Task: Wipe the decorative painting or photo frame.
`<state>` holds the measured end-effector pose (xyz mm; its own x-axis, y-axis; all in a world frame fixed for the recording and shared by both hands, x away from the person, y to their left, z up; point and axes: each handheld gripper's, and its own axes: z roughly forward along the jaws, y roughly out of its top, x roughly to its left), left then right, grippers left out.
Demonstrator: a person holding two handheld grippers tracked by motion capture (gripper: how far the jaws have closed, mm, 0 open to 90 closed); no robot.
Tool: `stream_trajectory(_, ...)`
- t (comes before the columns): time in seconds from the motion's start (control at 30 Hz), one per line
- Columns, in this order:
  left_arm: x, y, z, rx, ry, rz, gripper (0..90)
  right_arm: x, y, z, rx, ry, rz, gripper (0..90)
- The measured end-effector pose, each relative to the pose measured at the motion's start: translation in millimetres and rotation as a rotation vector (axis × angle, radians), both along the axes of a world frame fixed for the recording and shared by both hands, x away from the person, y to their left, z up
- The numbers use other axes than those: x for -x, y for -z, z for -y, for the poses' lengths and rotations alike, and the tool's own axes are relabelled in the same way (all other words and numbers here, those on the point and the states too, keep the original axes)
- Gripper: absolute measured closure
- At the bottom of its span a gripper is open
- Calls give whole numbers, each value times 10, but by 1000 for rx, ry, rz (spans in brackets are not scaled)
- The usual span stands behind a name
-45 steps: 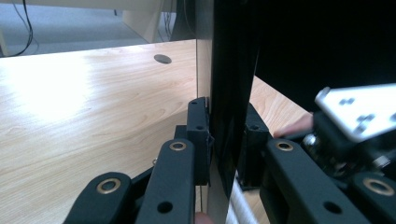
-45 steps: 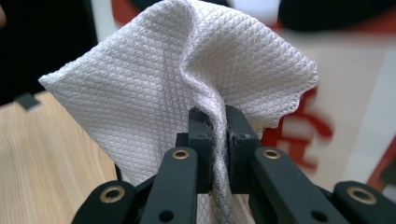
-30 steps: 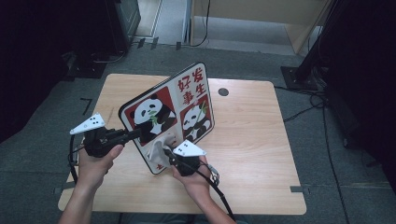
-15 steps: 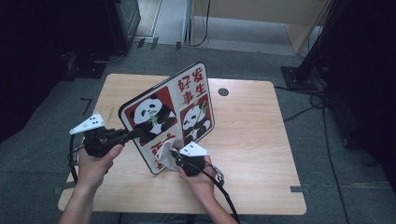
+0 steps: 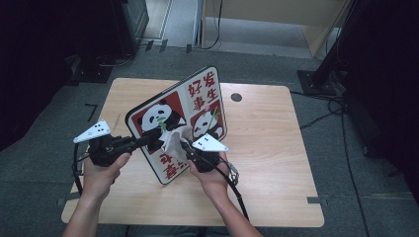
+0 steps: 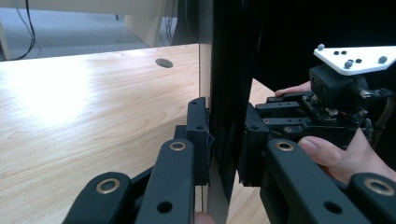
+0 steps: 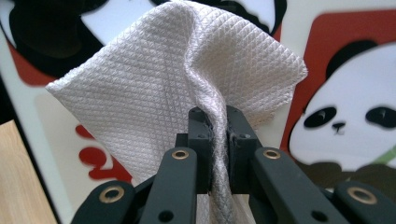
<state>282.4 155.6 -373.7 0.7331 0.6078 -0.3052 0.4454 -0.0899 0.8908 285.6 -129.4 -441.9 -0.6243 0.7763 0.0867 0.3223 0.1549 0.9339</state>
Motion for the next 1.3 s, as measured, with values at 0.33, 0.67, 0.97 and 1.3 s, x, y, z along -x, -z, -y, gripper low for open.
stream_trajectory(0.33,4,2,5,1,-5,3,792,123,576,56,7,4,-141,833)
stream_trajectory(0.67,-1,5,1,3,-2,3,793,17,206,67,-33,7,-75,835)
stream_trajectory(0.97,-1,8,1,6,-2,6,794,8,57,-38,-34,-15,-38,834)
stream_trajectory(1.3,-3,6,1,0,0,9,792,112,645,98,6,-23,-226,833)
